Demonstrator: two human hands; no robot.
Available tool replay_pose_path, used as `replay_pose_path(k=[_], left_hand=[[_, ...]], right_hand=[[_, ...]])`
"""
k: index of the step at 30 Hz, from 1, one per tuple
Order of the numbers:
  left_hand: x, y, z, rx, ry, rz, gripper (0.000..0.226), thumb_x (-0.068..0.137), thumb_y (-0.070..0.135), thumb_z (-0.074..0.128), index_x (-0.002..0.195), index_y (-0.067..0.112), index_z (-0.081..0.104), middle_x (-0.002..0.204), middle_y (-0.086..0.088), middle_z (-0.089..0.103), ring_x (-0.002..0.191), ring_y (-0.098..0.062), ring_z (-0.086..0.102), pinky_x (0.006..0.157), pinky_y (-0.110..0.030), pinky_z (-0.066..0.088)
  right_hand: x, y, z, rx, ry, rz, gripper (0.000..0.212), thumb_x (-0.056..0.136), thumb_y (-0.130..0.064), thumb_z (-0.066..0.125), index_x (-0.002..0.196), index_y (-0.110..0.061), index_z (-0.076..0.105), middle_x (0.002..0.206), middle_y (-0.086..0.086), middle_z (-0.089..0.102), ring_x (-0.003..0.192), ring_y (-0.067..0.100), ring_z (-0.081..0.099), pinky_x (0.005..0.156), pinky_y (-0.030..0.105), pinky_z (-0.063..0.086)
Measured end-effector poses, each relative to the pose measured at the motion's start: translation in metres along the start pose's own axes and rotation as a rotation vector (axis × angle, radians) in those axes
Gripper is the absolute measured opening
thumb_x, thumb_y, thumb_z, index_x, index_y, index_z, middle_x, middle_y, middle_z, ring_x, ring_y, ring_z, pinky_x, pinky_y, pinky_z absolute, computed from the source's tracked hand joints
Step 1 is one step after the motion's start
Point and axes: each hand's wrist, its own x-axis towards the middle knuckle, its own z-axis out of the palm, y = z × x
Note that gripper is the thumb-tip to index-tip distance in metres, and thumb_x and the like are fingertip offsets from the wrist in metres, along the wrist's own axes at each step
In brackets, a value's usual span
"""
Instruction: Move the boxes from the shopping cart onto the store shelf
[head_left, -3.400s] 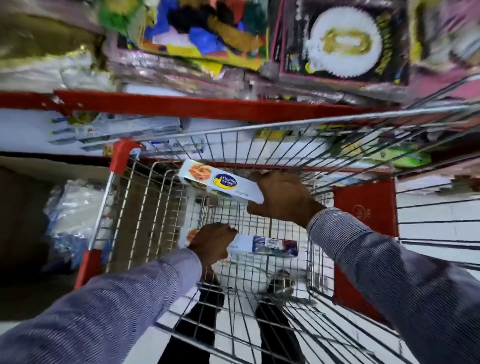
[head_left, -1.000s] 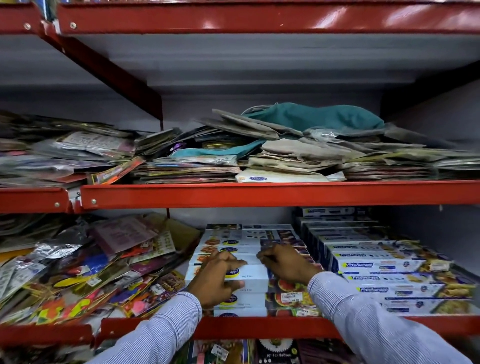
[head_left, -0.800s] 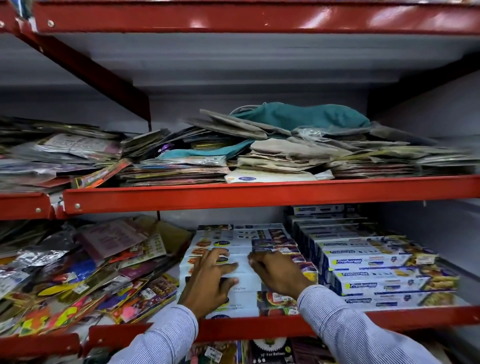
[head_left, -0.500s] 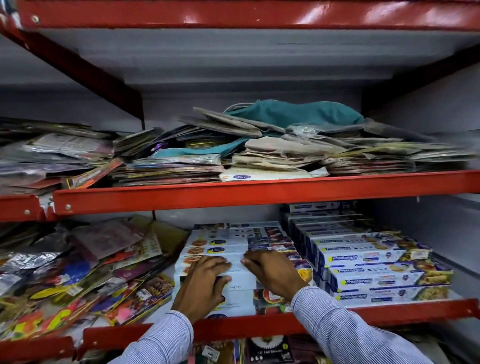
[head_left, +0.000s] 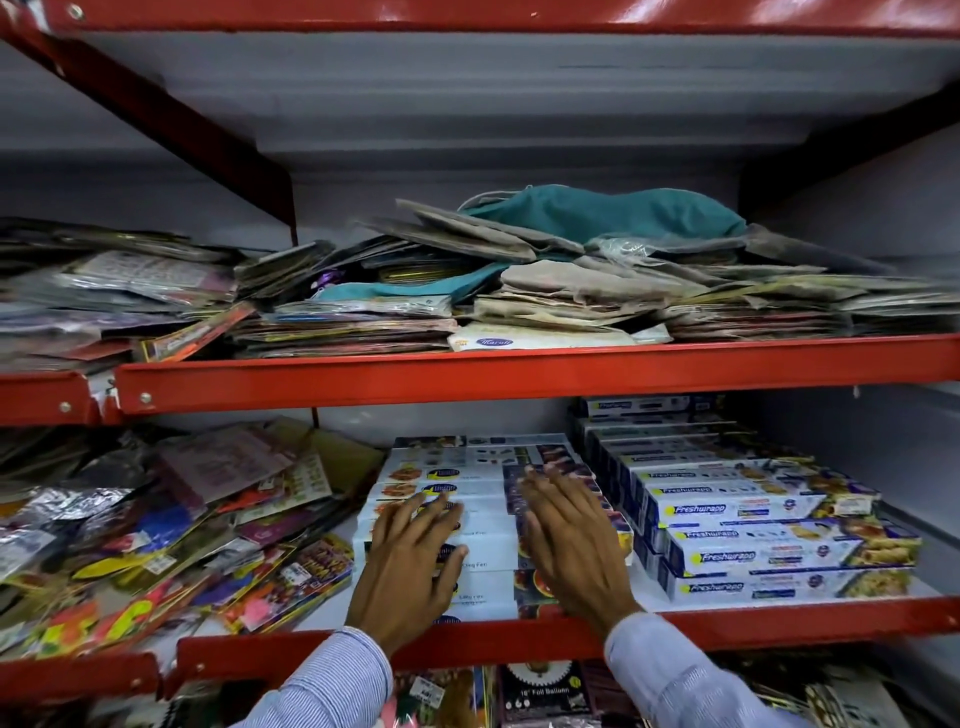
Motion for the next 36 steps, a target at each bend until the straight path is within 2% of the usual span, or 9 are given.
replay_pose_path(k=[1, 3, 6, 10, 15, 25, 31, 36], left_hand=[[-0.003, -0.001, 0.002, 0.02, -0.002, -0.012, 0.053, 0.1, 0.052, 0.035, 0.148, 0.032, 0.036, 0.157, 0.007, 0.037, 0.148, -0.021, 0.027, 0.121, -0.047, 0.019], [-0.007, -0.002, 0.006, 0.08, -0.006, -0.02, 0.057, 0.101, 0.054, 0.029, 0.154, 0.034, 0.02, 0.164, 0.003, 0.019, 0.152, -0.025, 0.013, 0.121, -0.051, 0.009], [-0.009, -0.003, 0.011, 0.175, -0.003, -0.007, 0.059, 0.102, 0.051, 0.025, 0.155, 0.033, 0.01, 0.166, -0.006, 0.011, 0.153, -0.032, 0.005, 0.12, -0.058, 0.004], [-0.008, -0.008, 0.021, 0.228, -0.016, -0.023, 0.058, 0.102, 0.05, 0.025, 0.155, 0.034, 0.01, 0.167, -0.009, 0.009, 0.153, -0.034, 0.004, 0.118, -0.065, 0.006], [-0.01, -0.013, 0.028, 0.257, -0.036, -0.021, 0.055, 0.103, 0.051, 0.02, 0.155, 0.033, 0.014, 0.165, -0.012, 0.015, 0.152, -0.038, 0.006, 0.115, -0.07, 0.011], [-0.008, -0.014, 0.032, 0.273, -0.043, -0.032, 0.056, 0.103, 0.053, 0.019, 0.155, 0.032, 0.014, 0.166, -0.012, 0.012, 0.152, -0.038, 0.005, 0.115, -0.071, 0.01], [-0.009, -0.01, 0.026, 0.28, -0.037, -0.037, 0.057, 0.103, 0.053, 0.016, 0.155, 0.03, 0.014, 0.165, -0.013, 0.015, 0.152, -0.04, 0.005, 0.114, -0.073, 0.009], [-0.009, -0.009, 0.023, 0.314, -0.065, -0.028, 0.058, 0.103, 0.053, 0.014, 0.156, 0.028, 0.012, 0.166, -0.014, 0.006, 0.151, -0.041, 0.005, 0.112, -0.075, 0.011]], right_hand=[[-0.012, 0.002, 0.003, -0.01, 0.015, 0.028, 0.046, 0.103, -0.034, 0.033, 0.146, -0.023, 0.044, 0.155, -0.005, 0.043, 0.146, 0.013, 0.036, 0.124, 0.036, 0.019], [-0.032, 0.004, 0.008, -0.044, 0.005, 0.073, 0.055, 0.102, -0.035, 0.029, 0.155, -0.022, 0.026, 0.165, -0.003, 0.021, 0.154, 0.014, 0.016, 0.127, 0.042, 0.008], [-0.044, 0.011, 0.013, -0.119, -0.049, 0.133, 0.059, 0.103, -0.038, 0.023, 0.158, -0.02, 0.013, 0.168, -0.002, 0.01, 0.156, 0.017, 0.007, 0.126, 0.048, 0.004], [-0.042, 0.025, 0.017, -0.15, -0.104, 0.109, 0.059, 0.103, -0.039, 0.022, 0.158, -0.02, 0.012, 0.168, -0.003, 0.008, 0.156, 0.018, 0.007, 0.126, 0.048, 0.004], [-0.043, 0.033, 0.021, -0.175, -0.148, 0.08, 0.058, 0.104, -0.04, 0.018, 0.158, -0.021, 0.012, 0.168, -0.004, 0.008, 0.155, 0.017, 0.008, 0.127, 0.045, -0.002], [-0.039, 0.035, 0.017, -0.211, -0.159, 0.047, 0.057, 0.104, -0.041, 0.014, 0.157, -0.019, 0.019, 0.167, -0.001, 0.017, 0.155, 0.017, 0.008, 0.127, 0.044, 0.001], [-0.036, 0.026, 0.015, -0.22, -0.119, 0.033, 0.06, 0.102, -0.038, 0.027, 0.157, -0.017, 0.018, 0.167, 0.001, 0.014, 0.155, 0.02, 0.009, 0.126, 0.05, 0.006], [-0.03, 0.012, 0.019, -0.256, -0.134, 0.024, 0.06, 0.103, -0.039, 0.023, 0.158, -0.016, 0.014, 0.168, 0.001, 0.009, 0.156, 0.021, 0.008, 0.125, 0.051, 0.003]])
